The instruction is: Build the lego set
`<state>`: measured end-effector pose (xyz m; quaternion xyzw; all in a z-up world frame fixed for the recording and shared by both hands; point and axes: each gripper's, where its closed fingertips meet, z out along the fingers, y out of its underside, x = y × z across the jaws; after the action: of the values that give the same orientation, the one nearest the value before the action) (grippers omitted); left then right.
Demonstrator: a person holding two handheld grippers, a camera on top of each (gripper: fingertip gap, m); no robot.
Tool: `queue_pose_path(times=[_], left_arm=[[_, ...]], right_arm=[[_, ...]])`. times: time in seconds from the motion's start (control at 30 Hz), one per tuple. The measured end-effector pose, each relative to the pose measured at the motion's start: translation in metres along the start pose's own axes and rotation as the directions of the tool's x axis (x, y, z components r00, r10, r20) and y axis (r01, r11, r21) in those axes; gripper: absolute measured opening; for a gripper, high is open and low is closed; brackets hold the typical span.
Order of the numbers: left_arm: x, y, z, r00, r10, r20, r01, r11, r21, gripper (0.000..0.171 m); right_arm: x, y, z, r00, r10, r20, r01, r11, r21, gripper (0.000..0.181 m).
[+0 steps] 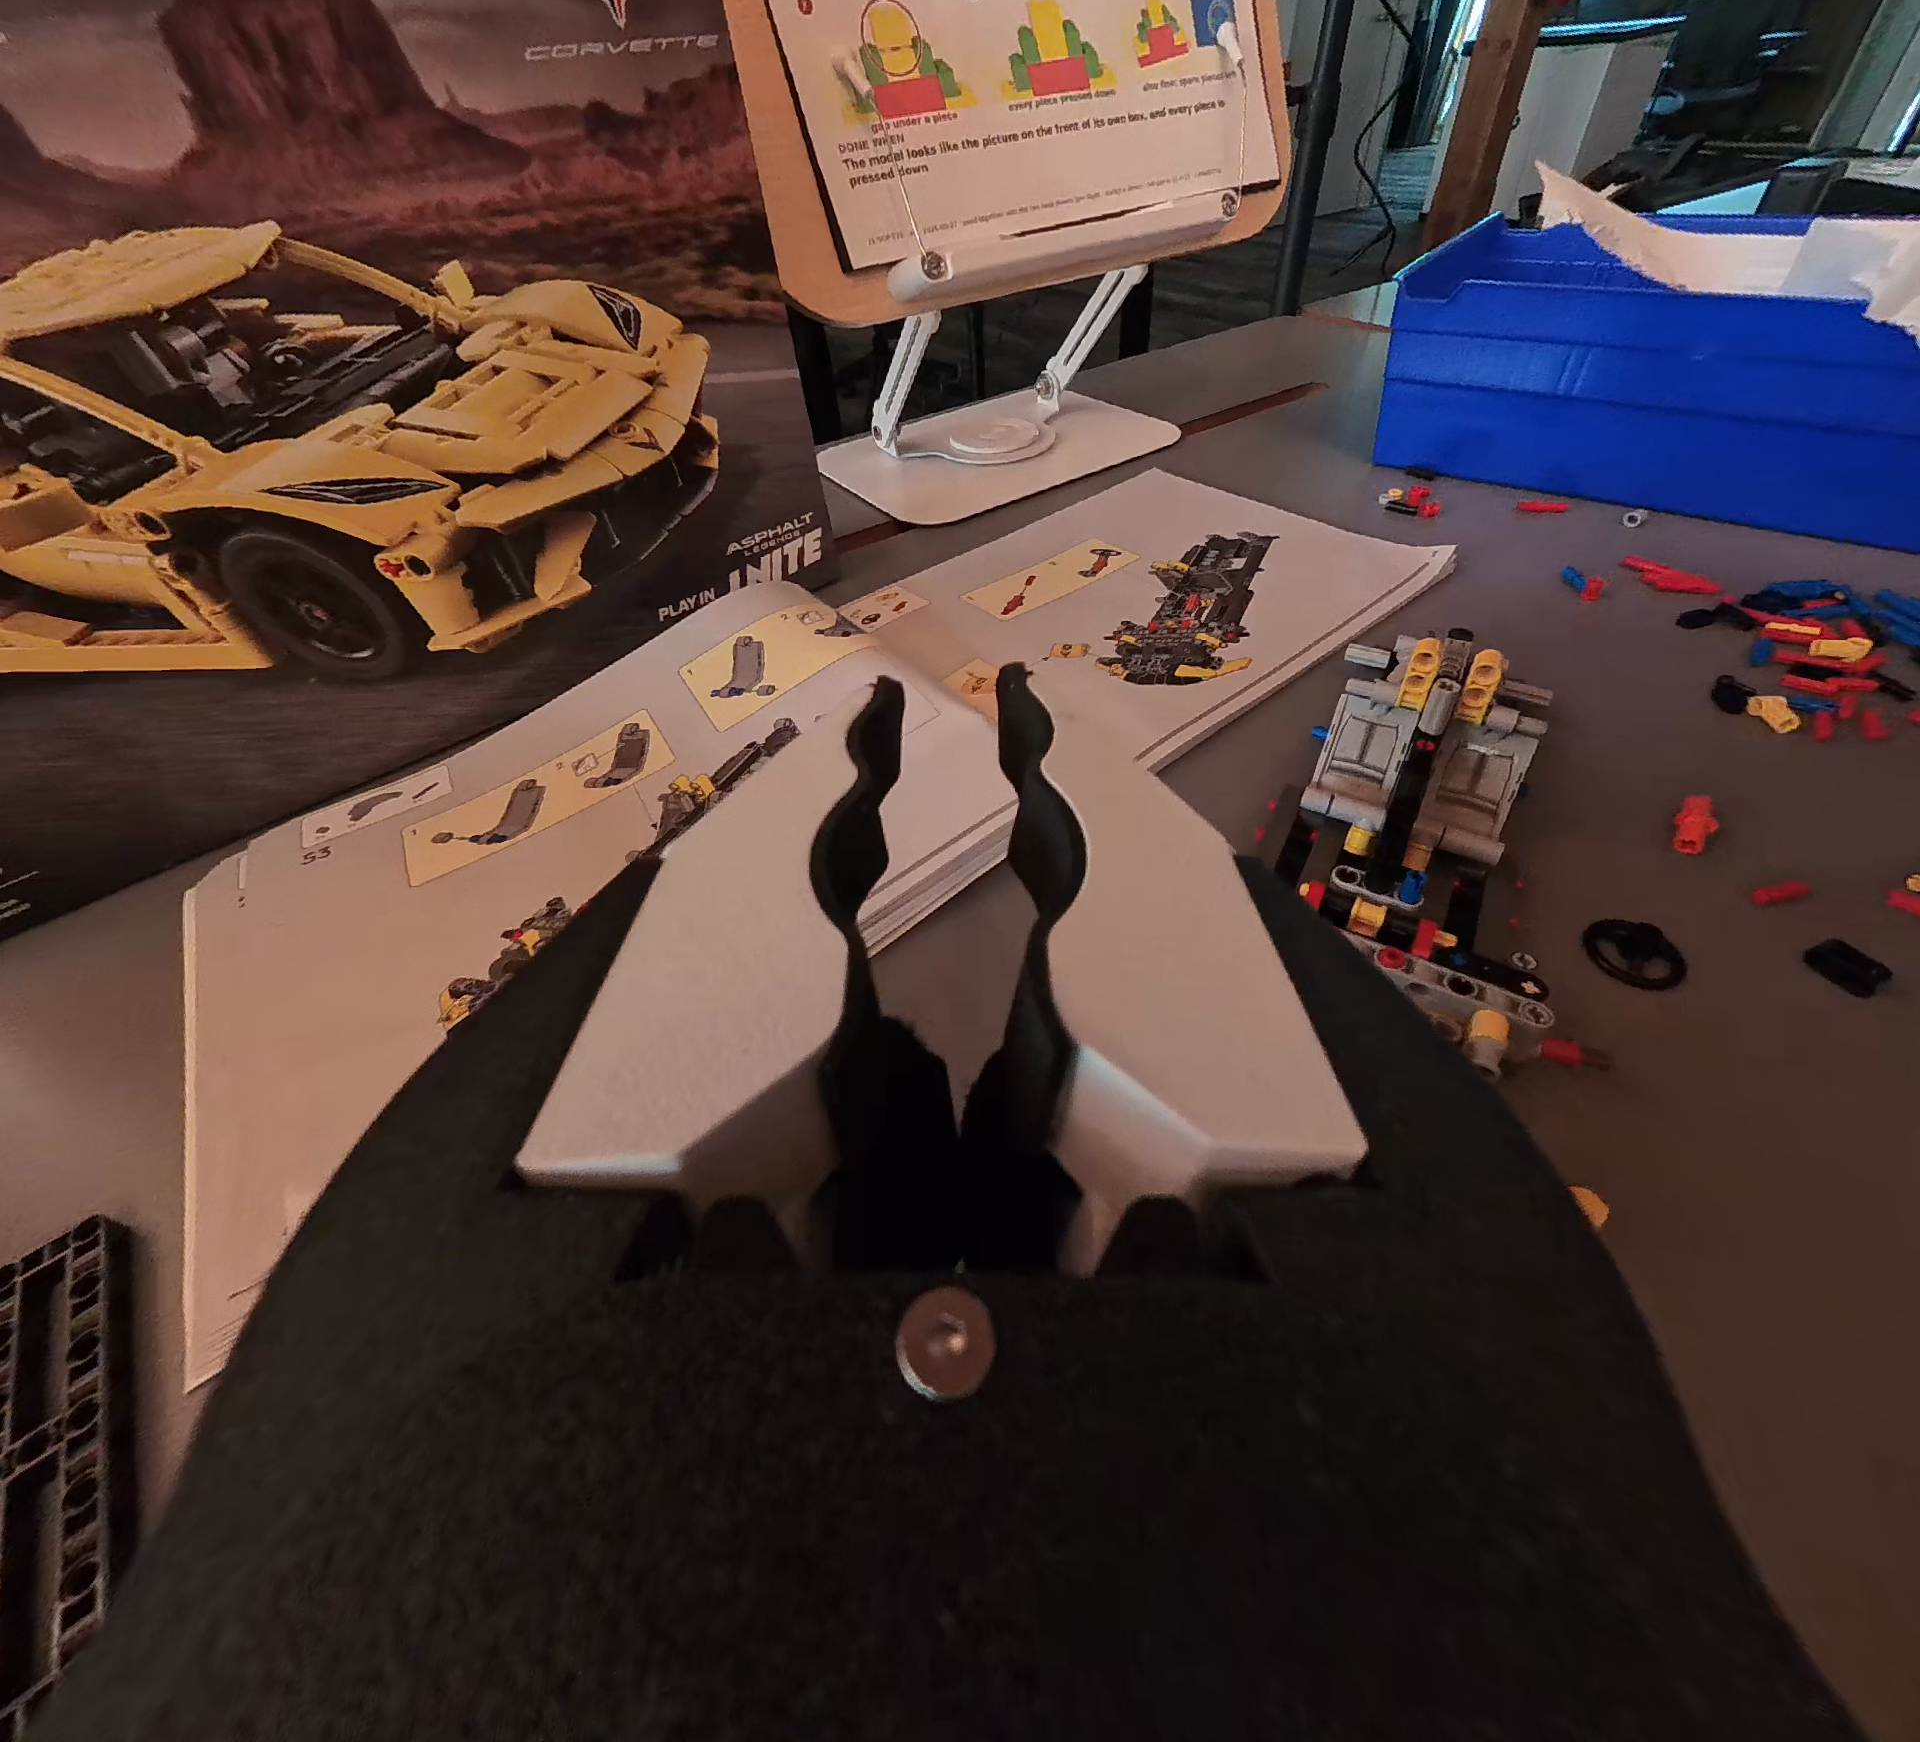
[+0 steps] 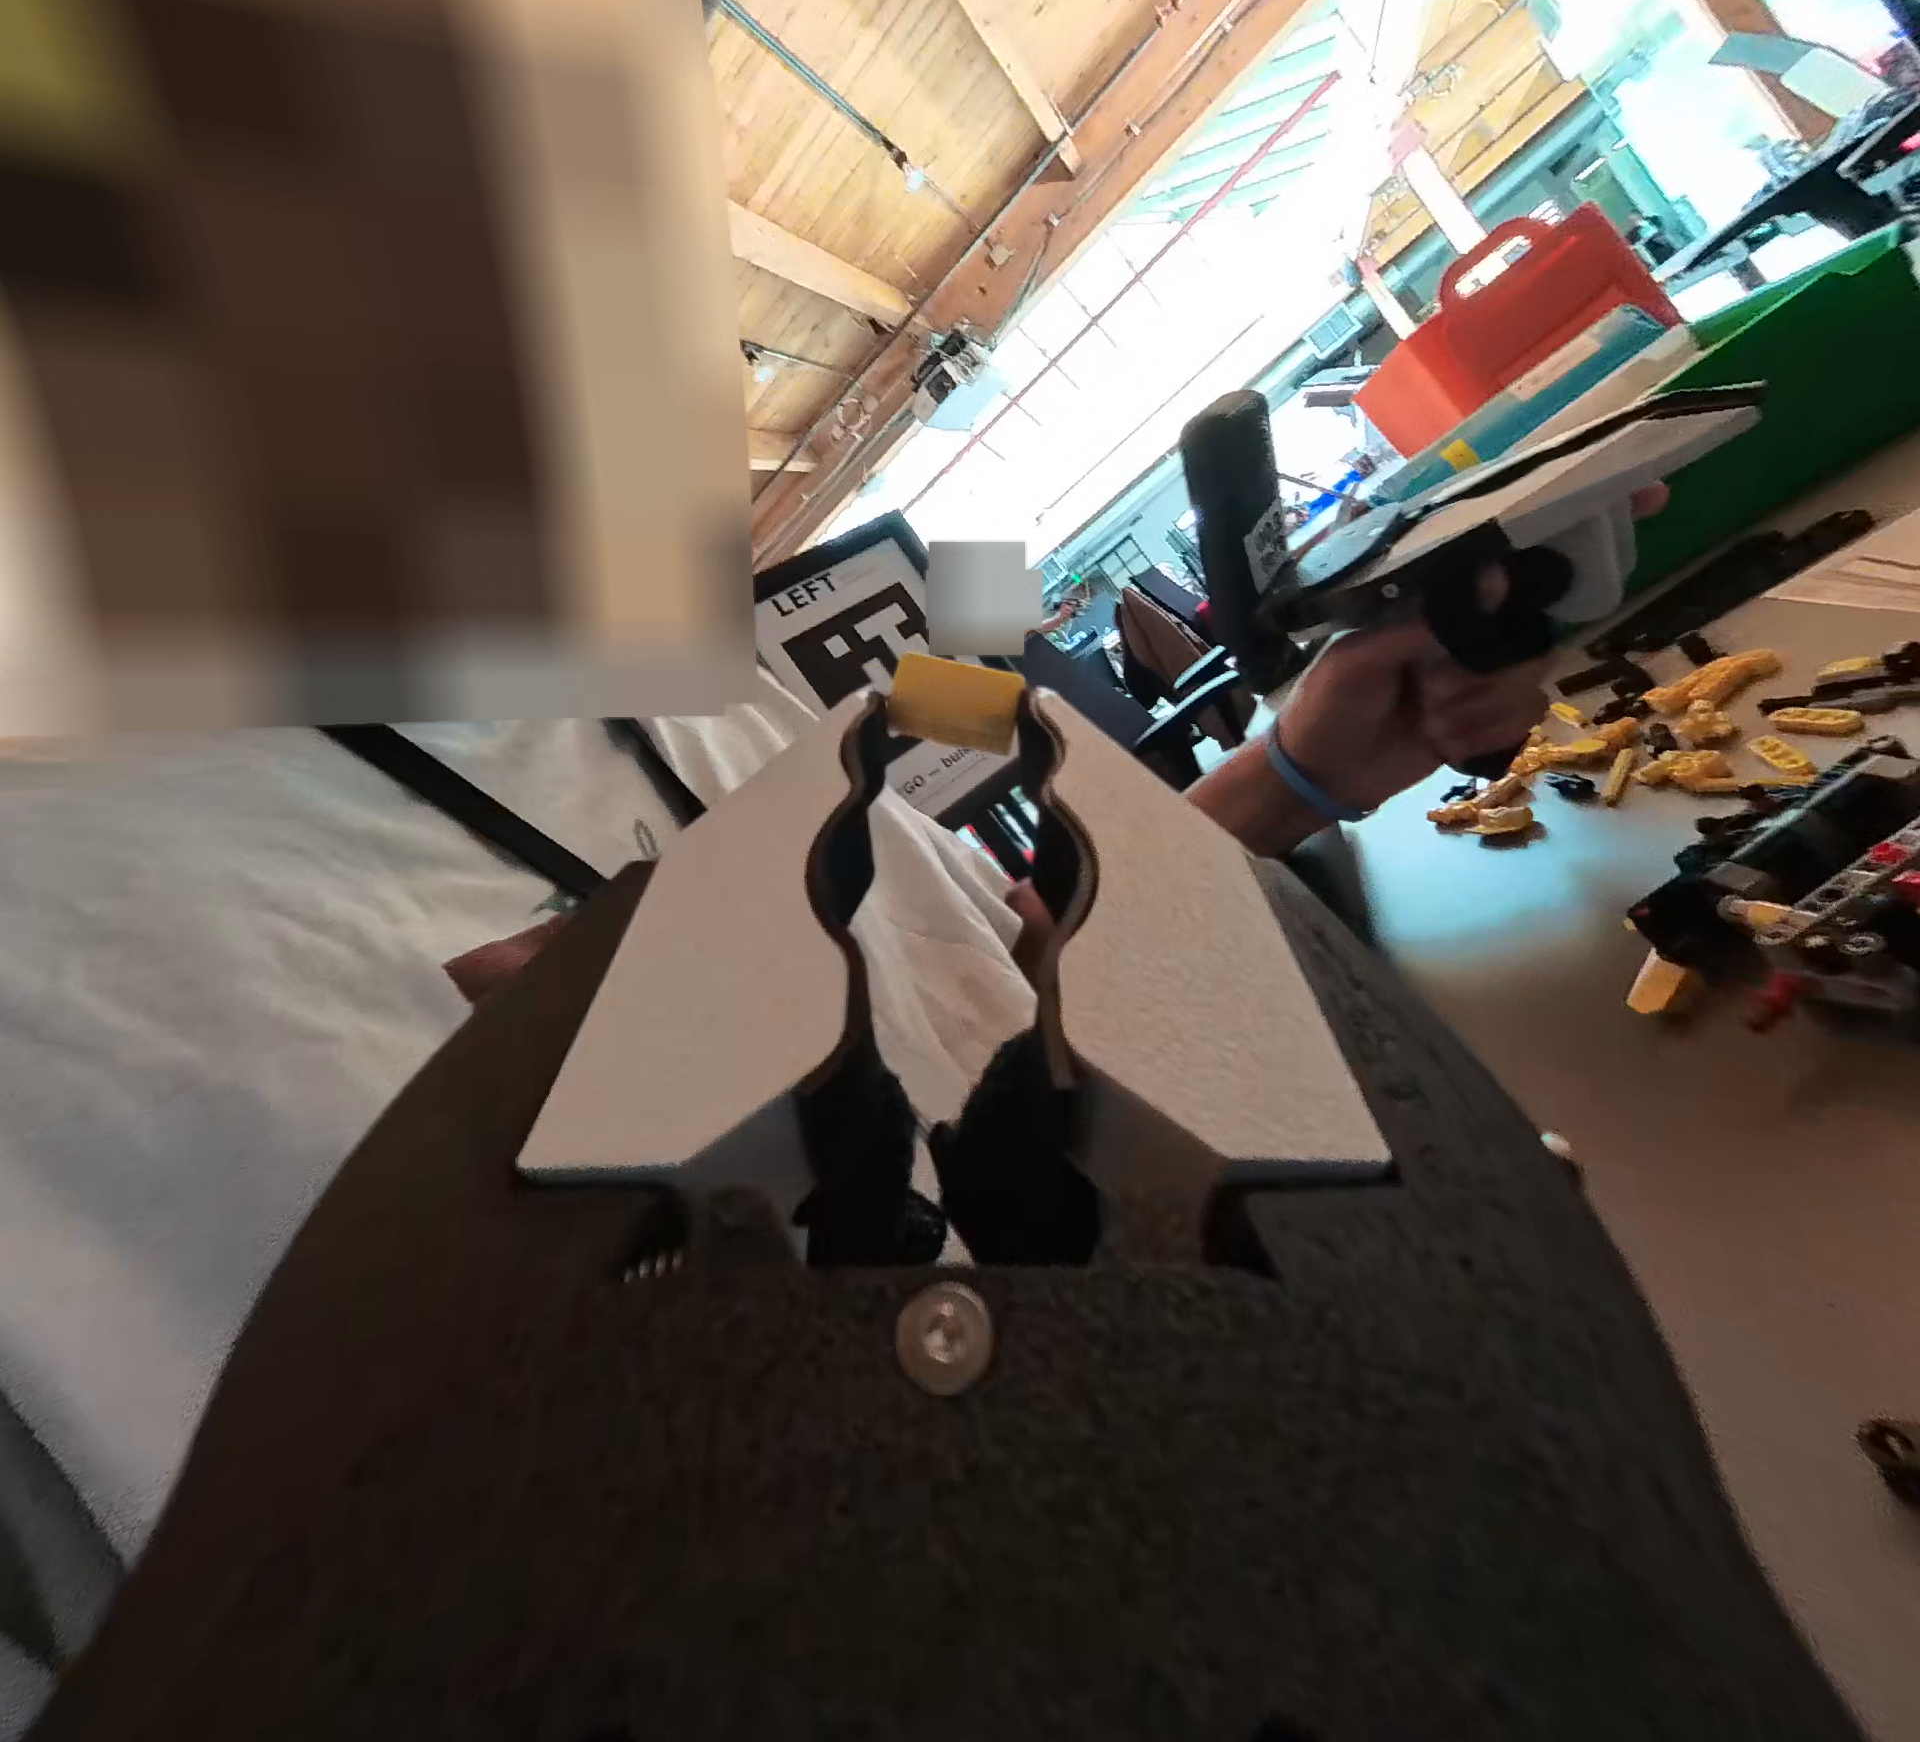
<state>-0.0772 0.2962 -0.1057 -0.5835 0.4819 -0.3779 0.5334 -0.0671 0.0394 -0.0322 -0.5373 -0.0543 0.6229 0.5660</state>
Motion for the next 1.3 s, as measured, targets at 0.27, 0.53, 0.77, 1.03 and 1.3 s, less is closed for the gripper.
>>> queue_pose_path(times=[0.27,0.53,0.77,1.03,1.3], left_arm=[[0.002,0.001,-0.001,1.0,-0.015,-0.004,0.015,1.0,-0.009,0.016],[0.008,0.011,0.003,0.999,0.039,-0.01,-0.039,0.998,-0.054,0.016],[0.009,0.017,0.005,0.999,0.032,-0.026,-0.034,0.996,-0.082,0.016],[0.004,0.026,0.008,0.995,0.096,0.005,-0.095,0.987,-0.126,0.016],[-0.001,0.03,0.011,0.992,0.129,0.016,-0.125,0.981,-0.151,0.016]], right_arm=[[0.077,-0.038,-0.013,0.818,-0.27,-0.509,0.191,0.96,-0.202,0.024],[0.148,-0.103,-0.027,0.473,-0.556,-0.684,0.394,0.827,-0.401,0.025],[0.168,-0.088,-0.04,0.336,-0.626,-0.704,0.504,0.751,-0.428,0.024],[0.181,-0.08,-0.048,0.327,-0.645,-0.69,0.424,0.753,-0.503,0.024],[0.186,-0.068,-0.049,0.384,-0.618,-0.686,0.367,0.784,-0.501,0.024]])
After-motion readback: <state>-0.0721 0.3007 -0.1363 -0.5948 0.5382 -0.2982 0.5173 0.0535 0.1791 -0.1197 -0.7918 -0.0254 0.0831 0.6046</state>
